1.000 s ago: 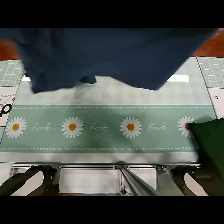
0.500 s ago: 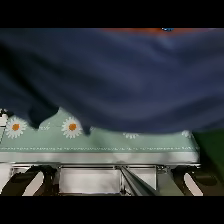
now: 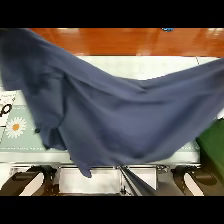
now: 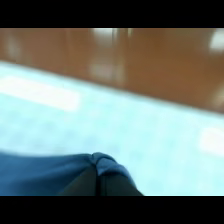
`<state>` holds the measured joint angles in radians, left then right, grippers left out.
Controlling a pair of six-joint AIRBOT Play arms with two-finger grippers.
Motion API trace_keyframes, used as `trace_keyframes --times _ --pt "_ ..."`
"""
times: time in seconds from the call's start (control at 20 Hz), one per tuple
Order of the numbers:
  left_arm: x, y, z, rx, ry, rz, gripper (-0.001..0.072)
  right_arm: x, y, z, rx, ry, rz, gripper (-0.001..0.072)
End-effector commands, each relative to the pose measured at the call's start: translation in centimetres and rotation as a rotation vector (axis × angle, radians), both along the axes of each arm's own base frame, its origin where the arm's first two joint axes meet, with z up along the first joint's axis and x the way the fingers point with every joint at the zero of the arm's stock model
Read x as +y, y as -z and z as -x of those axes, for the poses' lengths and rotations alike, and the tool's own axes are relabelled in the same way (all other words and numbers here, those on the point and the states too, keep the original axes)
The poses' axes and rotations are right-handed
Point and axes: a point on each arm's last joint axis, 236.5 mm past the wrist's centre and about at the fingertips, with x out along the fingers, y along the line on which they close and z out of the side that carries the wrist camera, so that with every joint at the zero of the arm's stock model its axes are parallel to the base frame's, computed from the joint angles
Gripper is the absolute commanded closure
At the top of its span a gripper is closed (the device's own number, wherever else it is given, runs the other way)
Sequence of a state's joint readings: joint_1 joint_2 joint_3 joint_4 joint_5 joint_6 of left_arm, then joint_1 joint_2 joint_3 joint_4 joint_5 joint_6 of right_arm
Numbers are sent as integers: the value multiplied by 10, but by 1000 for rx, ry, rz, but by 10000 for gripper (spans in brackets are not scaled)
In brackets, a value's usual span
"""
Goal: Fold the shirts.
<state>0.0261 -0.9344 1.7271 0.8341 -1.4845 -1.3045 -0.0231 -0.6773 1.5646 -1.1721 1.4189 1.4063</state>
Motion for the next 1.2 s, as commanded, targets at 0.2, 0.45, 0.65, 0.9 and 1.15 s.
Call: trace_keyframes --times 0.2,0.45,0.65,0.9,1.15 --pt "6 189 -170 426 -82 58 688 -10 184 -174 409 49 -20 692" --pt "16 294 -242 619 -292 173 688 -43 269 -257 554 178 -106 691" --pt "8 342 -250 714 -321 189 688 -38 305 -276 647 177 -267 690" --pt "0 344 -220 830 -208 141 198 -36 301 -276 654 149 -256 291" --pt "98 299 -198 865 -353 67 199 -125 248 -230 673 285 -182 297"
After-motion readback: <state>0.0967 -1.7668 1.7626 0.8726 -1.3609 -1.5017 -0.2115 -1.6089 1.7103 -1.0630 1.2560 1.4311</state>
